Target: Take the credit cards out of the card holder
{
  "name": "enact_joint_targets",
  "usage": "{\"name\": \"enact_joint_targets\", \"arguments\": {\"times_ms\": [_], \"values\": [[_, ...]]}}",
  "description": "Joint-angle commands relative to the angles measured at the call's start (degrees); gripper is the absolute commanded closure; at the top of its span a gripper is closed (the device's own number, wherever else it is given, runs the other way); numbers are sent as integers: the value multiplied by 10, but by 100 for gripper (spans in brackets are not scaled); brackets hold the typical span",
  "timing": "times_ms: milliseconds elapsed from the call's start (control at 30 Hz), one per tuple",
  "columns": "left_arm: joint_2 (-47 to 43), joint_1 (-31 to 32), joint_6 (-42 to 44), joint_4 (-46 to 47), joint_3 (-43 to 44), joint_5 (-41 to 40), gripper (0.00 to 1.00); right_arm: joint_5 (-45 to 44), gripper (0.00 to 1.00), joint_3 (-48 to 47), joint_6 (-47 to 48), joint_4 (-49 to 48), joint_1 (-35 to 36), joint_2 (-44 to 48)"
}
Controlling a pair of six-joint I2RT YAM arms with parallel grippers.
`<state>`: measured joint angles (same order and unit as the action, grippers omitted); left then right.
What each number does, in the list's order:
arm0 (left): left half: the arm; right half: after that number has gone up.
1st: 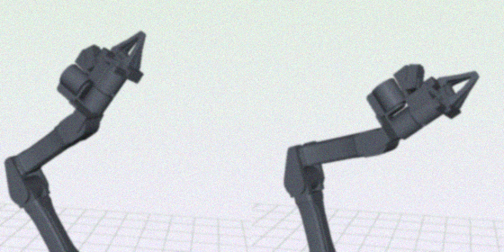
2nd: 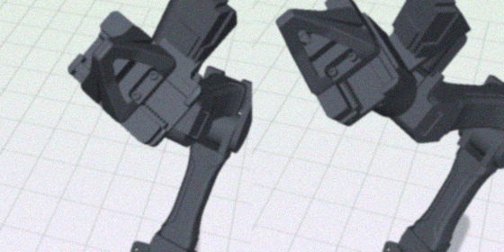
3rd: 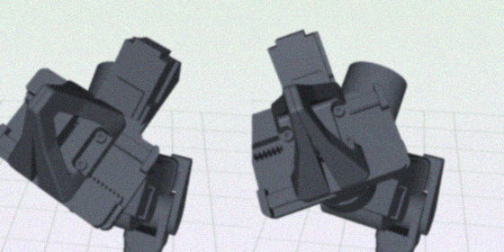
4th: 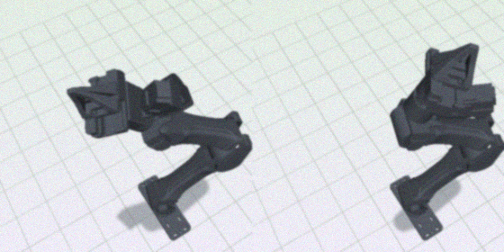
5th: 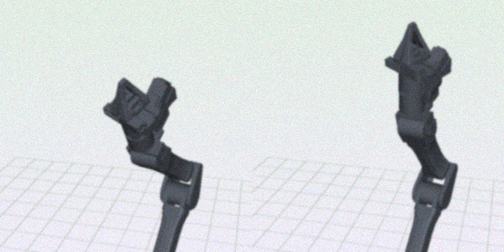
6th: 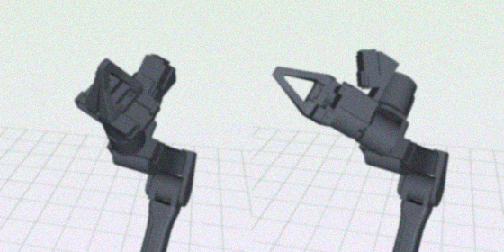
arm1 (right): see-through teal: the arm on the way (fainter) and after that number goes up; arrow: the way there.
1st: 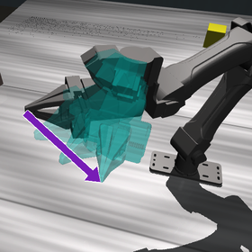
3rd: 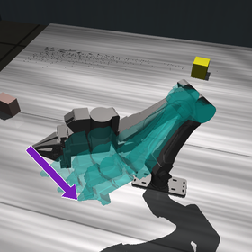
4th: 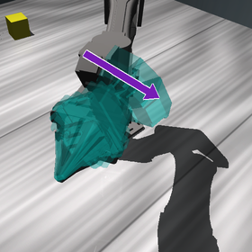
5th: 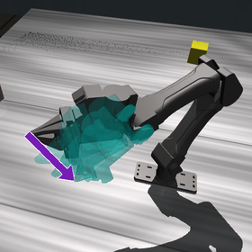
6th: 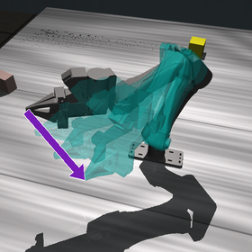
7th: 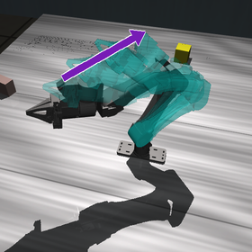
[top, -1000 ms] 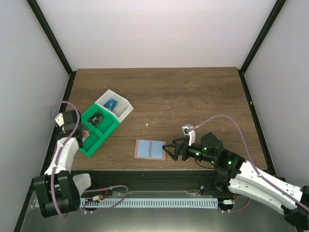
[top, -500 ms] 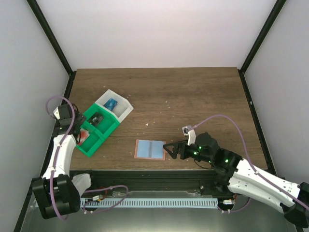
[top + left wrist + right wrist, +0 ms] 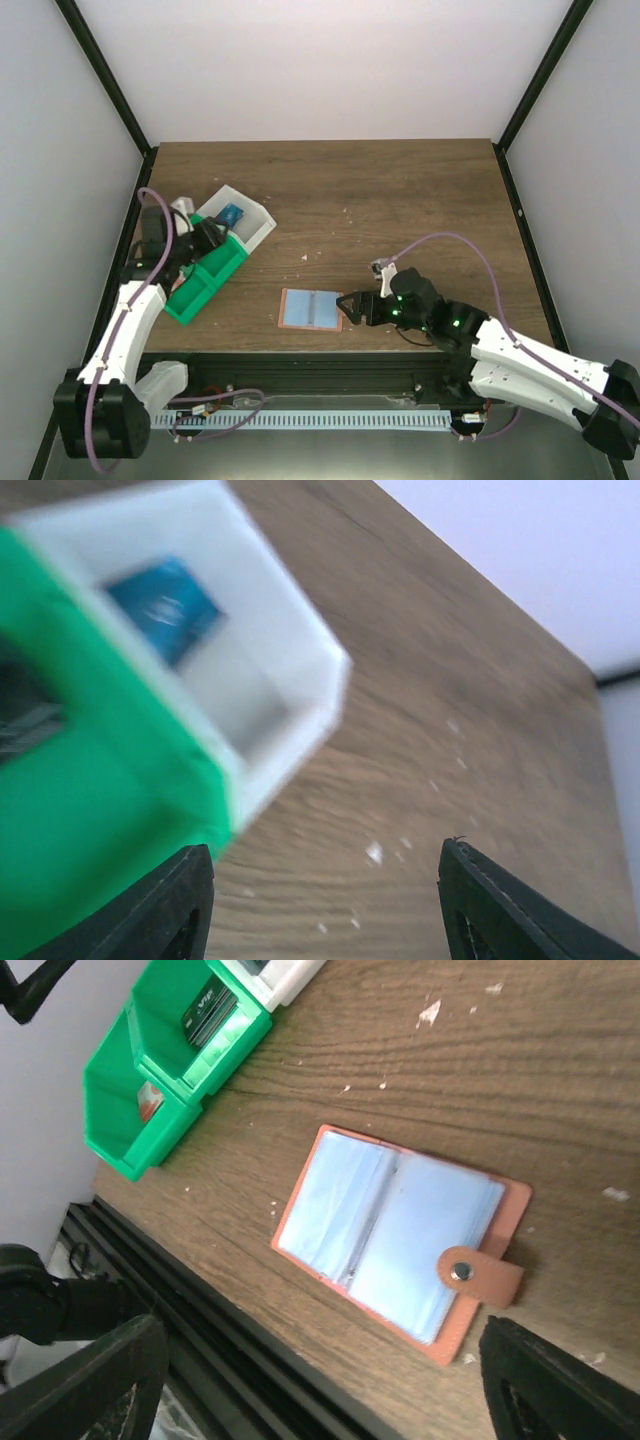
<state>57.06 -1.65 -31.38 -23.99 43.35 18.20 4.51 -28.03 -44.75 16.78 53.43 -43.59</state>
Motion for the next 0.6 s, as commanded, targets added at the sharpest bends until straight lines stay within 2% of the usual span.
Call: {"name": "enact_joint_targets", "arguments": {"times_ms": [0,100,200,300,567], "values": [[5,85,-7,44,-30,118,38,48,21,17,-11,-66,-2,-28],[9,173,-48,93,-79,130,39,68,41,42,-38,-119,-2,-67],[9,242,-94,173,-136,139,36,74,51,57,-68,-164,-2,-111],[20,268,-120,232,-191,164,33,74,52,65,-94,-201,-2,-166],[73,284,-120,318,-268,174,28,58,59,52,-106,-245,-2,-294]]}}
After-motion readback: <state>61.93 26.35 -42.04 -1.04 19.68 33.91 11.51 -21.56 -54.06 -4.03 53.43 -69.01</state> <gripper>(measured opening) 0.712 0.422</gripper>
